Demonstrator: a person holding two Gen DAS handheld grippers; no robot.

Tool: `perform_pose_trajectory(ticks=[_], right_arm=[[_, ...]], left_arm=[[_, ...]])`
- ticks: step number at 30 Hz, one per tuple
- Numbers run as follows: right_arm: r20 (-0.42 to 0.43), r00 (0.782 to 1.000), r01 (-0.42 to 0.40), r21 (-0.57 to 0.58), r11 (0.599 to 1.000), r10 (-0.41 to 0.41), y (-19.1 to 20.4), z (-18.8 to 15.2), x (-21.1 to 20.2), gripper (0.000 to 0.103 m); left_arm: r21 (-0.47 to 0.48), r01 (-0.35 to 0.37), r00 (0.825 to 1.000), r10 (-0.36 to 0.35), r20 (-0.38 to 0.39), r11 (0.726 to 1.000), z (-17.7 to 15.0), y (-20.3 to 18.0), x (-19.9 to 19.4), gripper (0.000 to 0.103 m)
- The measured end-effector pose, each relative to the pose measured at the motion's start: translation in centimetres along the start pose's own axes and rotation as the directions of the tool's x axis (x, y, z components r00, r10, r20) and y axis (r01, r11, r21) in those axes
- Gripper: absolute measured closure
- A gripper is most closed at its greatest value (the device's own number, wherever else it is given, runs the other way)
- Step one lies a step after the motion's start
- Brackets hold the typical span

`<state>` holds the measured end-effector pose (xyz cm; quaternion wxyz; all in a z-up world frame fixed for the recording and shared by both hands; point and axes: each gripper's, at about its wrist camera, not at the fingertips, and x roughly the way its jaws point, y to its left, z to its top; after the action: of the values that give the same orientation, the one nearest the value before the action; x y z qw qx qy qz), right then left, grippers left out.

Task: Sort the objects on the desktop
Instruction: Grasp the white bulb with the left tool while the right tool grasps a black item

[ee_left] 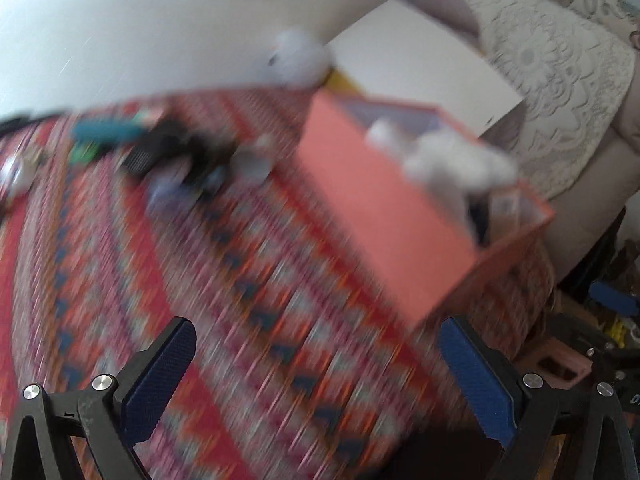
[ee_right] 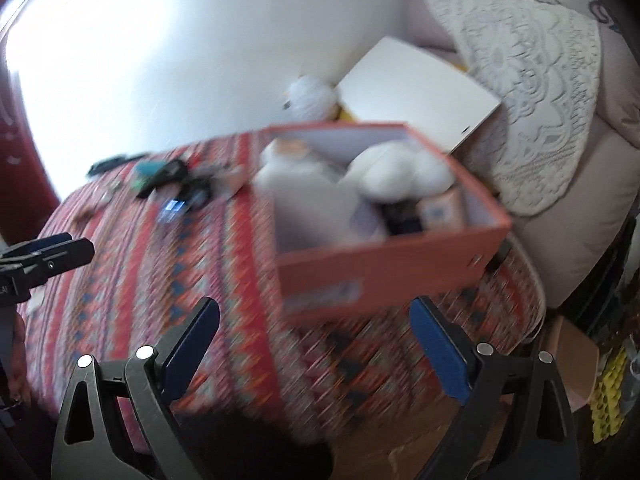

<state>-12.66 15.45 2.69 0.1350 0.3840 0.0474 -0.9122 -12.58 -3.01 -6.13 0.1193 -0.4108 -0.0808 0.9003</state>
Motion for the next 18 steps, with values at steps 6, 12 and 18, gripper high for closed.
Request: perform_pose_trajectory(ticks=[6, 12, 18], right_arm=[[-0.135, 0.986, -0.109, -0.081, 0.991, 0.097, 8.6, -3.5, 2.2, 0.005], [-0.181, 0.965, -0.226, -0.219, 0.949, 0.189, 17.9, -2.2, 4.7, 0.005], [-0.104, 0.966, -0.255, -0.275, 0.927, 0.235, 23.8, 3.6, 8.2, 0.005]], left_arm=[[-0.136, -0.135, 0.990, 0.130, -0.048, 0.982, -5.8, 9.5, -2.1, 0.002], [-0.271, -0.266, 0.963, 0.270, -0.020, 0.925, -5.7, 18.7, -4.9, 0.002], [-0.288, -0.362, 0.924, 0.383, 0.016, 0.887, 0.4, 24.8, -3.8, 0.002]])
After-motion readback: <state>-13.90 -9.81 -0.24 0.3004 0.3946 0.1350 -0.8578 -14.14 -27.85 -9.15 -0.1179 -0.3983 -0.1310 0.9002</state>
